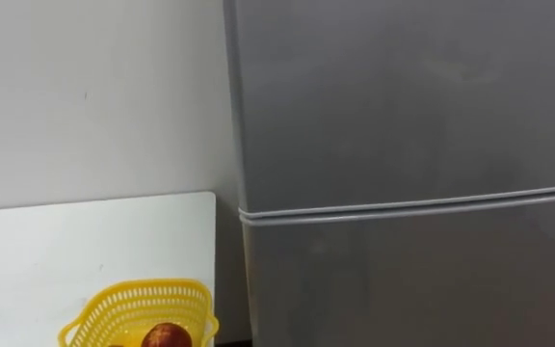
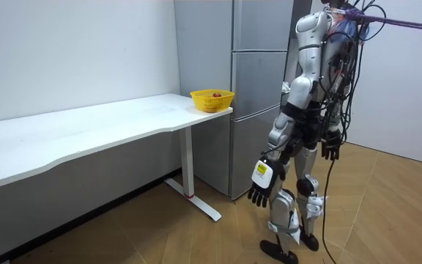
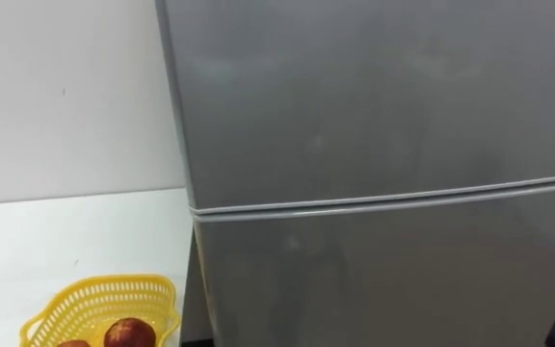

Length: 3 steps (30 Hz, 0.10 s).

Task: Retrieve from the upper fridge

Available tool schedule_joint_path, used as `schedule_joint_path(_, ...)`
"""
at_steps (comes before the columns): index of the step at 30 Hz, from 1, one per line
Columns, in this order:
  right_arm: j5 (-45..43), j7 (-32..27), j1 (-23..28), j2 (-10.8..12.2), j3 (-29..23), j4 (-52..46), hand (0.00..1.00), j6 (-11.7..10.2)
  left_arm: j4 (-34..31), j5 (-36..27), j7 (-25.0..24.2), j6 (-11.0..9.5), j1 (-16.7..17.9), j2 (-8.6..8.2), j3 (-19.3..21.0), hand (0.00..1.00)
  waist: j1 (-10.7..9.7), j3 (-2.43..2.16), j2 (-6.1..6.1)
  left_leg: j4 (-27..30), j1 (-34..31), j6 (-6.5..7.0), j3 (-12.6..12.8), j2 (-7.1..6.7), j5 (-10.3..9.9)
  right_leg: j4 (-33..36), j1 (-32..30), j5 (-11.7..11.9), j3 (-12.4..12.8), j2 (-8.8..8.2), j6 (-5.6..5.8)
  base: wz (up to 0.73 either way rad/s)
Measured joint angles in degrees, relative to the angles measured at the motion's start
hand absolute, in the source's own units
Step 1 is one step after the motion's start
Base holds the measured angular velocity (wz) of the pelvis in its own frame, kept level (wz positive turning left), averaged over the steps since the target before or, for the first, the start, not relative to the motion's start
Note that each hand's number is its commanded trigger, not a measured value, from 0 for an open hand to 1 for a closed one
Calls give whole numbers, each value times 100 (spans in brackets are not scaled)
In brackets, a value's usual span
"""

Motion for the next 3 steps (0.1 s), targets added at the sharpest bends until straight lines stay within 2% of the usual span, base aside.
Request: schedule_joint_path(3, -149, 2, -58, 2, 0, -85, 0, 4, -4, -2, -73, 62, -1, -5, -66, 0, -12, -1, 14, -9, -2, -2, 2, 5, 0, -1, -7, 1, 11, 9, -4, 0)
